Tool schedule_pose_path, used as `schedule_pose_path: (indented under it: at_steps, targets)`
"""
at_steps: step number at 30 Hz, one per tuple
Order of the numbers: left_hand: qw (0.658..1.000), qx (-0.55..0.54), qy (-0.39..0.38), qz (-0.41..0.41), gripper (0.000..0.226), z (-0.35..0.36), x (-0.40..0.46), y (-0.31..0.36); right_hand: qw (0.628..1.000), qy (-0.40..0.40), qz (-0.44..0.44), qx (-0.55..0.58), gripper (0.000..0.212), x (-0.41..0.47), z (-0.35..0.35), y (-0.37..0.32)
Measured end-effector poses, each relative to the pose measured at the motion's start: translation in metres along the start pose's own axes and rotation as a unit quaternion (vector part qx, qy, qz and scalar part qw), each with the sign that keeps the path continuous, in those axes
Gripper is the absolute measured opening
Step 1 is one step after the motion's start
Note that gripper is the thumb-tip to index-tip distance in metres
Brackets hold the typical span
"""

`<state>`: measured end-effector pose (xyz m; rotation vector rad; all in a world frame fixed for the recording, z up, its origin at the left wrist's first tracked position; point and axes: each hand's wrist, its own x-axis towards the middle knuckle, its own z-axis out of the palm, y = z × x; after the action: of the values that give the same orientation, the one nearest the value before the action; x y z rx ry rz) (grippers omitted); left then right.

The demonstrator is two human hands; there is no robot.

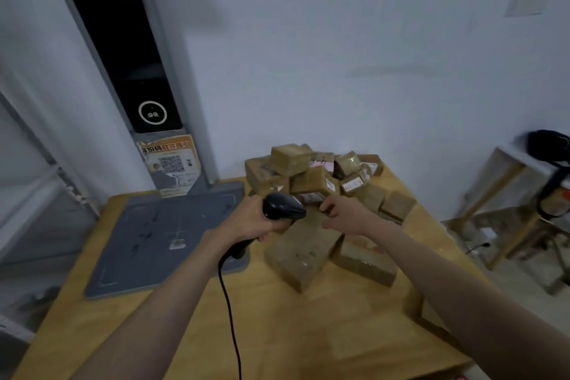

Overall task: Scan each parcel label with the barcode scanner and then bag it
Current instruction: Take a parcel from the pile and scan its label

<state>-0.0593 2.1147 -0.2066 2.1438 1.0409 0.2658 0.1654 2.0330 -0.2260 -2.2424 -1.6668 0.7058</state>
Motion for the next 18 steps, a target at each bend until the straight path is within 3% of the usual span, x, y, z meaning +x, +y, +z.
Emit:
schedule_pose_path:
  at_steps: [9,18]
  targets:
    - [1.000,-0.024,-0.006,-0.015,0.009,-0.016,0.043,-0.026,1.000,-0.015,-0.001,-0.007,0.039,0.053,-0.005,-0.007]
    - [0.999,-0.049,-0.015,-0.016,0.023,-0.008,0.111,-0.023,1.000,-0.027,0.002,-0.016,0.034,0.114,-0.023,0.027]
